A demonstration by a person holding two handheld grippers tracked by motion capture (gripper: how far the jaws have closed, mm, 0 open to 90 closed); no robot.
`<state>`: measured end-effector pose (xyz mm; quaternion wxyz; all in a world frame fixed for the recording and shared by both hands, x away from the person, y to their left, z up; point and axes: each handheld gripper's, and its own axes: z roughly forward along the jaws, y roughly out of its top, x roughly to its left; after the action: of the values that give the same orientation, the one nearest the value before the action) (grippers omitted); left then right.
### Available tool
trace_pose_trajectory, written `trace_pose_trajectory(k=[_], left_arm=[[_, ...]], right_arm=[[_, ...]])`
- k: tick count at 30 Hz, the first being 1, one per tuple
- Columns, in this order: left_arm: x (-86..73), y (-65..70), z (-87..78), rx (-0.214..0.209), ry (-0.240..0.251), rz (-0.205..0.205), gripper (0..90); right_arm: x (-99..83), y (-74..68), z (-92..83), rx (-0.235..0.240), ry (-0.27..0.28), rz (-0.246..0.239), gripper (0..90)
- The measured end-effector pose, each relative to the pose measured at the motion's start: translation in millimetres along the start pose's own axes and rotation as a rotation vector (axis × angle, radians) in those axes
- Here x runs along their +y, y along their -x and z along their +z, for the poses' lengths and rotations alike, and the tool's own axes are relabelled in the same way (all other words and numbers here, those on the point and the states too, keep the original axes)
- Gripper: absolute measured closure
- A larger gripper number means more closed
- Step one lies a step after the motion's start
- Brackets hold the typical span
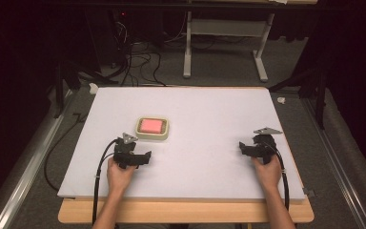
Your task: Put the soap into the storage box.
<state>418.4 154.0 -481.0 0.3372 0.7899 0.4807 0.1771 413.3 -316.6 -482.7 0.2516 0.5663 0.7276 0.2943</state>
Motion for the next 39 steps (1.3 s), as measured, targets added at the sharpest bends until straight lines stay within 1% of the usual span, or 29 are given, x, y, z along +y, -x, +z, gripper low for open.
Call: trace_pose_trajectory(k=[7, 19, 20, 21, 22, 27, 39], left_arm=[[-0.4, 1.0, 2.6, 0.011, -0.009, 0.009, 14.5], [-1.2, 1.7, 4.8, 0.025, -0.002, 0.019, 13.6], [-1.8, 1.8, 5.3, 0.027, 0.006, 0.020, 13.6], [-4.3, 1.5, 5.7, 0.025, 0.027, 0.017, 13.2], [-4.8, 1.9, 5.5, 0.028, 0.030, 0.017, 13.4], [-5.6, 3.2, 5.3, 0.036, 0.036, 0.025, 13.6], [-5.9, 3.0, 5.1, 0.032, 0.038, 0.024, 14.4]], right_arm=[[0.0, 0.1, 0.0, 0.000, 0.000, -0.001, 20.5], [0.0, 0.0, 0.0, 0.000, 0.000, 0.000, 20.5], [0.0, 0.1, 0.1, 0.000, 0.000, -0.001, 20.5], [0.0, 0.1, 0.1, 0.000, 0.000, -0.001, 20.5], [0.0, 0.1, 0.1, 0.000, 0.000, -0.002, 20.5], [-0.1, -0.2, -0.1, 0.001, -0.001, 0.002, 20.5], [-0.1, -0.2, -0.2, 0.000, -0.001, 0.002, 20.5]])
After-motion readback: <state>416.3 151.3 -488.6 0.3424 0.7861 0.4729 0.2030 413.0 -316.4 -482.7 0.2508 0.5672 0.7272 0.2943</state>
